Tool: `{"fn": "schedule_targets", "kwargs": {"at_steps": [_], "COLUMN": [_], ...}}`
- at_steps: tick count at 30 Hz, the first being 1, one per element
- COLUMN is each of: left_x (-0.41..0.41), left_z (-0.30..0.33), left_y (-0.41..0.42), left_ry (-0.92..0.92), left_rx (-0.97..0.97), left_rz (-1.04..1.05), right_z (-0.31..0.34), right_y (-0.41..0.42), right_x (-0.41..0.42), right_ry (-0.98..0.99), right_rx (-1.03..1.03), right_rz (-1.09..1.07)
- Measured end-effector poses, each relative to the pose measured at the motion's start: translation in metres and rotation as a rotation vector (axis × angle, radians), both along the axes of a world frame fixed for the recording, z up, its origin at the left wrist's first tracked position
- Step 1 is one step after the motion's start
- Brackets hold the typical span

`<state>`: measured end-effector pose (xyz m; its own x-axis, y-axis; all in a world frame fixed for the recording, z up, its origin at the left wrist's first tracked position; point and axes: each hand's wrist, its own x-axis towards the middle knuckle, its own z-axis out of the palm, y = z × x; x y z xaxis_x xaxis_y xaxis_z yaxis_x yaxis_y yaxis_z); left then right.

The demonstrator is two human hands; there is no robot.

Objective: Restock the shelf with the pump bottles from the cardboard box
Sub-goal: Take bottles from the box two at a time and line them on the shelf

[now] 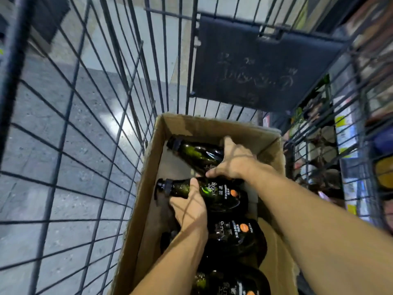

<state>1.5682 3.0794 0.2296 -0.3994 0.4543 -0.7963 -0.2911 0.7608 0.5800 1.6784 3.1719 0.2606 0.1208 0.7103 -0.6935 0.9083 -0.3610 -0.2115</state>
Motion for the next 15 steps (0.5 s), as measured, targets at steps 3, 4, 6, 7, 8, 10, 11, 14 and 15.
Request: {"fn": "schedule_targets", "kwargs": {"at_steps": [3,4,6,7,8,10,11,14,15], "left_x": [-0.003,-0.004,-0.005,-0.006,-0.009,-0.011,-0.011,-0.007,-0.006], "left_z": [0.026,0.043,0.079,0.102,0.127,0.181,0.209,0.307,0.340], "left_y": [-0.002,-0.002,0.001,0.005,0.010,0.022,0.030,0.045,0.044], "left_ry": [0.092,0.094,0.116,0.133,0.148,0.155,0.152,0.133,0.133], "left_rx": [-0.046,-0.012,0.179,0.297,0.401,0.584,0.670,0.871,0.922], "left_rz": [-0.120,-0.182,-0.264,-0.321,-0.382,-0.501,-0.559,-0.755,-0.809], "right_z": [0.019,0.034,0.074,0.095,0.119,0.166,0.193,0.288,0.320], "right_y": [-0.022,-0.030,-0.047,-0.055,-0.062,-0.071,-0.075,-0.098,-0.111], "right_x": [0.005,0.010,0.023,0.029,0.035,0.043,0.048,0.056,0.055], "right_ry": [0.084,0.133,0.250,0.300,0.340,0.376,0.387,0.418,0.429], "right_rx": [0.178,0.246,0.367,0.428,0.494,0.607,0.656,0.783,0.823], "right_rz": [-0.007,-0.054,-0.190,-0.266,-0.343,-0.464,-0.511,-0.647,-0.700]}}
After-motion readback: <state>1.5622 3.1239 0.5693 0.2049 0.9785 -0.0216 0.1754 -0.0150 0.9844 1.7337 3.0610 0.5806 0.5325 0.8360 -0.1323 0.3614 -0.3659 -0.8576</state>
